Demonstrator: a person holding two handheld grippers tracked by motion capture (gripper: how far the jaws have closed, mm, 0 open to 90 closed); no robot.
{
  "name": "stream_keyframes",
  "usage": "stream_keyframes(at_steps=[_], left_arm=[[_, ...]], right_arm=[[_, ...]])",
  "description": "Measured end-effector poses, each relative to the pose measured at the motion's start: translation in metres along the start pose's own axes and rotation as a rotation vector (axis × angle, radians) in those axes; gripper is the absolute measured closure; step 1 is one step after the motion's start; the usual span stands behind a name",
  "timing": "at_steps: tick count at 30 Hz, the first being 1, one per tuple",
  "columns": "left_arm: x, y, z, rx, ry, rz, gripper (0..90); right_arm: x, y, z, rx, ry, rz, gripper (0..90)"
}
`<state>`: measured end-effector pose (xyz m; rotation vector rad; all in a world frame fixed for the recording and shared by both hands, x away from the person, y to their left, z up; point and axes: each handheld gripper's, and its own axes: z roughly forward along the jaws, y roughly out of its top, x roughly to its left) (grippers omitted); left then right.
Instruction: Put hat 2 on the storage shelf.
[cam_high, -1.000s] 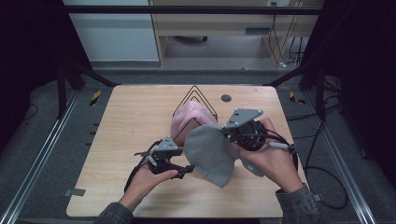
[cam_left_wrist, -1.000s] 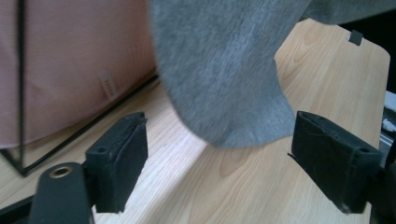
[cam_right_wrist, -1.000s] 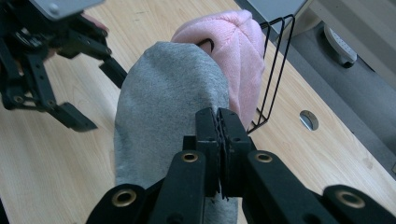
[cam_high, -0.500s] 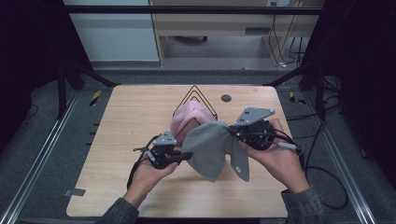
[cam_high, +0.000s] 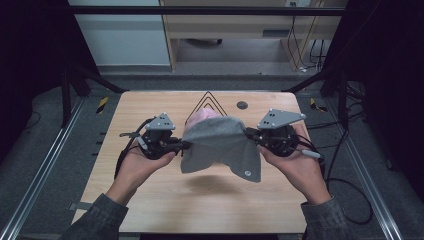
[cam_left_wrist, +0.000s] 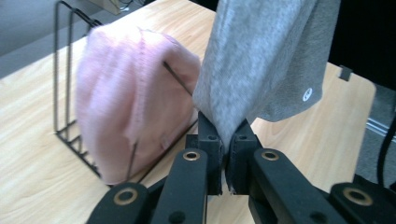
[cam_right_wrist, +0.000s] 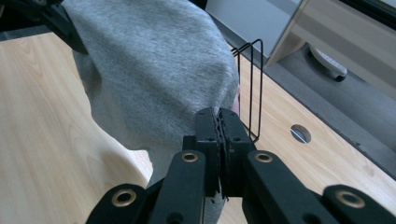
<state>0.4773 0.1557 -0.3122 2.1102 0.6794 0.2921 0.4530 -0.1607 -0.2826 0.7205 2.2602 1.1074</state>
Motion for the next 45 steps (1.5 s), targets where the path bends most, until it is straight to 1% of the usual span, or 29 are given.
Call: stream_keyframes(at_steps=[3, 6, 14, 22, 28, 30, 34, 37, 38, 40, 42, 45], left_arm=[[0.004, 0.003, -0.002, 0.0, 0.027, 0.004, 85.6], [0.008, 0.006, -0.004, -0.005, 0.04, -0.004, 85.7], [0.009, 0.013, -0.008, -0.013, 0.056, 0.0, 86.2], [0.011, 0.032, -0.016, -0.017, 0.071, 0.024, 86.9], [0.018, 0.047, -0.024, -0.033, 0.072, 0.019, 87.2], [0.02, 0.054, -0.025, -0.036, 0.079, 0.027, 87.1], [0.026, 0.069, -0.03, -0.06, 0.091, 0.036, 87.2], [0.03, 0.084, -0.034, -0.076, 0.1, 0.044, 87.2], [0.032, 0.089, -0.035, -0.083, 0.102, 0.045, 87.2], [0.036, 0.101, -0.037, -0.091, 0.121, 0.059, 87.3], [0.041, 0.112, -0.039, -0.106, 0.136, 0.065, 87.3], [0.054, 0.128, -0.042, -0.131, 0.162, 0.056, 87.3]], right_arm=[[-0.002, 0.002, 0.001, -0.012, -0.011, 0.01, 88.4], [-0.003, 0.002, 0.002, -0.026, -0.011, 0.022, 88.4], [-0.003, 0.003, 0.003, -0.028, -0.01, 0.026, 88.4], [-0.007, 0.01, 0.0, -0.05, -0.017, 0.041, 88.4], [-0.011, 0.019, -0.004, -0.068, -0.012, 0.05, 88.4], [-0.013, 0.023, -0.005, -0.072, -0.017, 0.049, 88.4], [-0.023, 0.037, -0.007, -0.086, -0.032, 0.049, 88.4], [-0.034, 0.048, -0.008, -0.103, -0.044, 0.056, 88.4], [-0.038, 0.052, -0.008, -0.111, -0.049, 0.062, 88.4], [-0.047, 0.063, -0.008, -0.133, -0.047, 0.083, 88.4], [-0.057, 0.073, -0.007, -0.151, -0.049, 0.101, 88.4], [-0.071, 0.086, -0.004, -0.176, -0.06, 0.119, 88.4]])
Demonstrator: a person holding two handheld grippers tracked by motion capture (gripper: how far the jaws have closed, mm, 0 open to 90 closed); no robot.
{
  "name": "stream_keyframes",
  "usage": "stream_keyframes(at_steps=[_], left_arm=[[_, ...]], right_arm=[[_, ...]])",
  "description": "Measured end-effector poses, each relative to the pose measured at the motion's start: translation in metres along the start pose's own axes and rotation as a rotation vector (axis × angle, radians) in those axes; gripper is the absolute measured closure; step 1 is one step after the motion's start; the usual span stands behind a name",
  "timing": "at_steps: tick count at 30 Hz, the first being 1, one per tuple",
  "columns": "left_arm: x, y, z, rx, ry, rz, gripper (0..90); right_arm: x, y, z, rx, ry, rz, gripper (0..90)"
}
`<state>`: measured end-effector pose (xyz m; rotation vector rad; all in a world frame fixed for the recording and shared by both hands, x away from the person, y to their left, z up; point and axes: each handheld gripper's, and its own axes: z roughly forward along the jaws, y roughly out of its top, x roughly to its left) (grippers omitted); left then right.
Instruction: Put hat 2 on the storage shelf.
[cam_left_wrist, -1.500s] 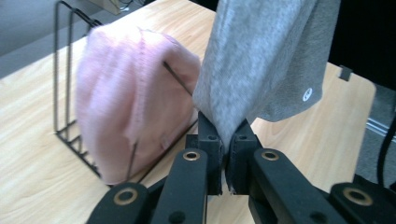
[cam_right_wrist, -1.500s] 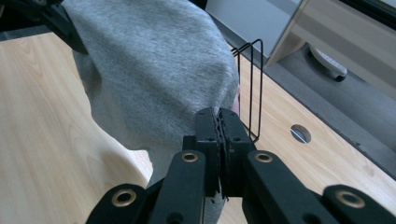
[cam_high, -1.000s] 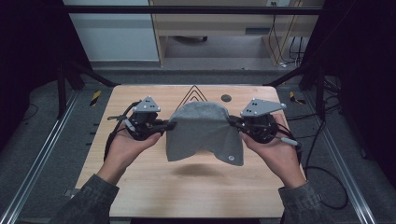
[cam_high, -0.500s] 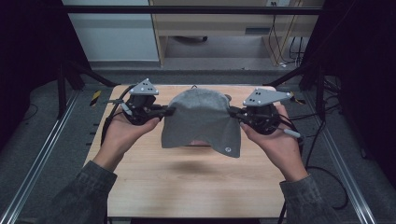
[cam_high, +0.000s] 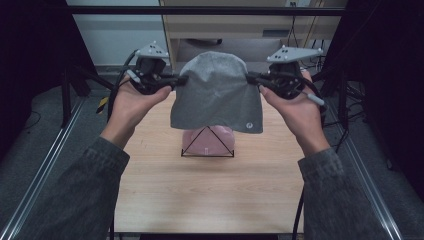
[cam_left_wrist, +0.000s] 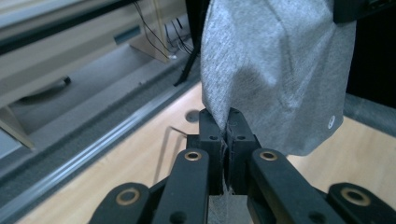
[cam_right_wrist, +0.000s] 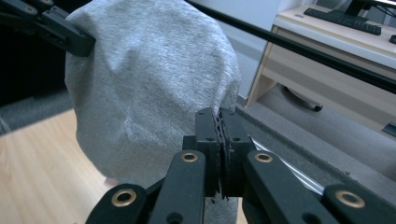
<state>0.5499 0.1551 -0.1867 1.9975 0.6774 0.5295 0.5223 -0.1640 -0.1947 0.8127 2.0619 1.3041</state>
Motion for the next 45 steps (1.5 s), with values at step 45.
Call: stream_keyframes(at_steps=[45], left_arm=[[0.037, -0.007, 0.035, -0.037, 0.079, -0.007, 87.3]], right_arm=[[-0.029, 0.0, 0.065, 0.007, -0.064, -0.008, 88.2]])
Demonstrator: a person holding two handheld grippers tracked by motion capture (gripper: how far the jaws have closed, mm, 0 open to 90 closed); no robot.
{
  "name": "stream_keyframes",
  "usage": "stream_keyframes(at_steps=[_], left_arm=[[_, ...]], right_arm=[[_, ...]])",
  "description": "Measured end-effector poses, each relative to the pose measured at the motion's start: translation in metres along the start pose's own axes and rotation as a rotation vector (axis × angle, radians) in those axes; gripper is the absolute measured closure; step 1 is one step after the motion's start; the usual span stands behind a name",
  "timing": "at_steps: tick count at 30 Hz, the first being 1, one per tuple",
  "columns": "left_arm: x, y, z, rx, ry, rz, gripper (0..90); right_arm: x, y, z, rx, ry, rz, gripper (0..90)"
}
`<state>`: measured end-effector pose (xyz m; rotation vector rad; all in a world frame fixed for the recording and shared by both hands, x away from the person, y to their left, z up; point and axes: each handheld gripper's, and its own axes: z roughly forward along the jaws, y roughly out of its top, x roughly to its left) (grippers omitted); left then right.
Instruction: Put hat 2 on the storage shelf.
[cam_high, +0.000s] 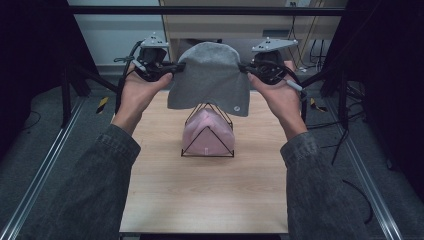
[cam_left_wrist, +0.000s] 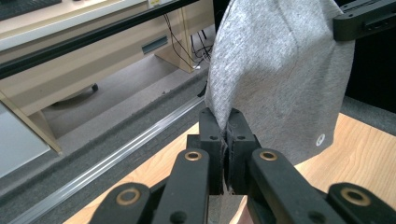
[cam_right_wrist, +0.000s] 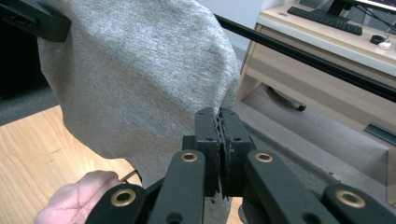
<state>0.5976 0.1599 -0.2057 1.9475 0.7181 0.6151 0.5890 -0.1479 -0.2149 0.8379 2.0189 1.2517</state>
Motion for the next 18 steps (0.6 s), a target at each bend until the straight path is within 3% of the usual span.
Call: stream_keyframes(at_steps=[18], left_arm=[[-0.0064, -0.0001, -0.0062, -0.022, -0.006, -0.002, 87.3]], right_arm=[[0.0013, -0.0023, -0.0062, -0.006, 0.001, -0.006, 88.1]])
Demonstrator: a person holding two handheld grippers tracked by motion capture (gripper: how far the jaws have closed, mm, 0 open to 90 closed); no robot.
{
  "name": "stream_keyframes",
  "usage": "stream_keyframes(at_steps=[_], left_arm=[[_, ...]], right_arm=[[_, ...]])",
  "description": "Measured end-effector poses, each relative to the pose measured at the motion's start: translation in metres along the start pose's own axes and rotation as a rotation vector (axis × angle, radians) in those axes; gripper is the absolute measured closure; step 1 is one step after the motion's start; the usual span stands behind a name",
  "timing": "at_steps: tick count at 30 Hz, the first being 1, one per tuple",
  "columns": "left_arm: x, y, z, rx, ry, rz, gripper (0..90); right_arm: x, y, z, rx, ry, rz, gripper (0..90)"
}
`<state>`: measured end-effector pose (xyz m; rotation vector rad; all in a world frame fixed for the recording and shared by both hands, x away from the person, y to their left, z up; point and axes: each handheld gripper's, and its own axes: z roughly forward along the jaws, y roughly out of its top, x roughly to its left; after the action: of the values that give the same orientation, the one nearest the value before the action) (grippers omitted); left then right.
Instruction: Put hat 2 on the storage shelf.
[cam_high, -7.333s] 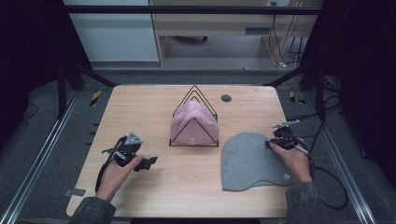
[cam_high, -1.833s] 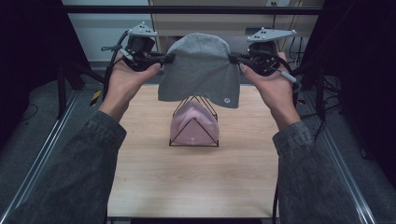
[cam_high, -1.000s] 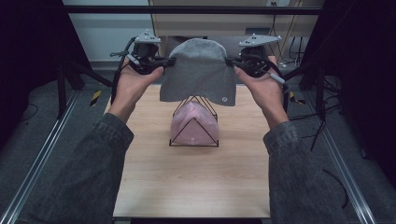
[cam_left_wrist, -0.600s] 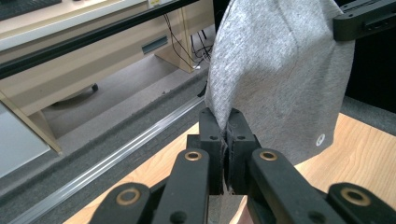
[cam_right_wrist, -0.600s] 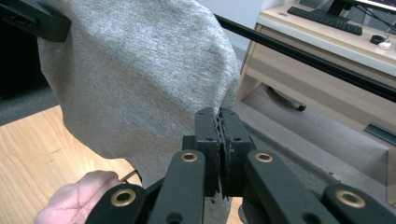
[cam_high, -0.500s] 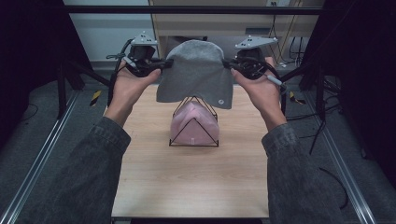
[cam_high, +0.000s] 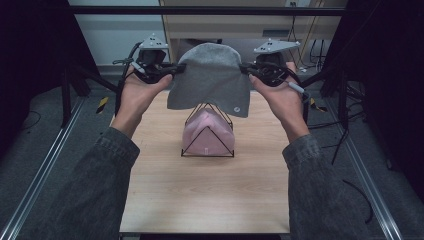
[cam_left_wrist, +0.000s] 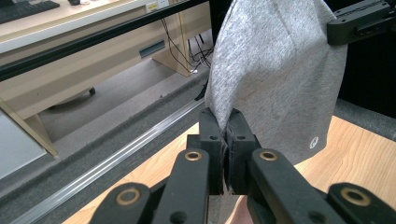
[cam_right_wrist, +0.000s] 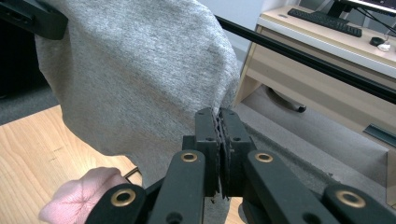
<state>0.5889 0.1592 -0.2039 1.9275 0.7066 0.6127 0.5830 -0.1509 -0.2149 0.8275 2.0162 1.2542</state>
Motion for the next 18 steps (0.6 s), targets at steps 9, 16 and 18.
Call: stream_keyframes(at_steps=[9, 16, 18], left_arm=[[-0.005, 0.004, -0.001, -0.004, -0.001, 0.011, 87.4], [-0.003, -0.002, 0.01, 0.032, 0.019, 0.034, 87.4], [0.001, -0.006, 0.015, 0.036, 0.02, 0.027, 87.4]], right_arm=[[-0.001, 0.001, -0.003, -0.002, -0.006, -0.001, 88.1], [-0.004, -0.005, 0.005, 0.021, -0.01, -0.002, 88.1], [-0.005, -0.007, 0.01, 0.03, -0.01, -0.005, 88.1]])
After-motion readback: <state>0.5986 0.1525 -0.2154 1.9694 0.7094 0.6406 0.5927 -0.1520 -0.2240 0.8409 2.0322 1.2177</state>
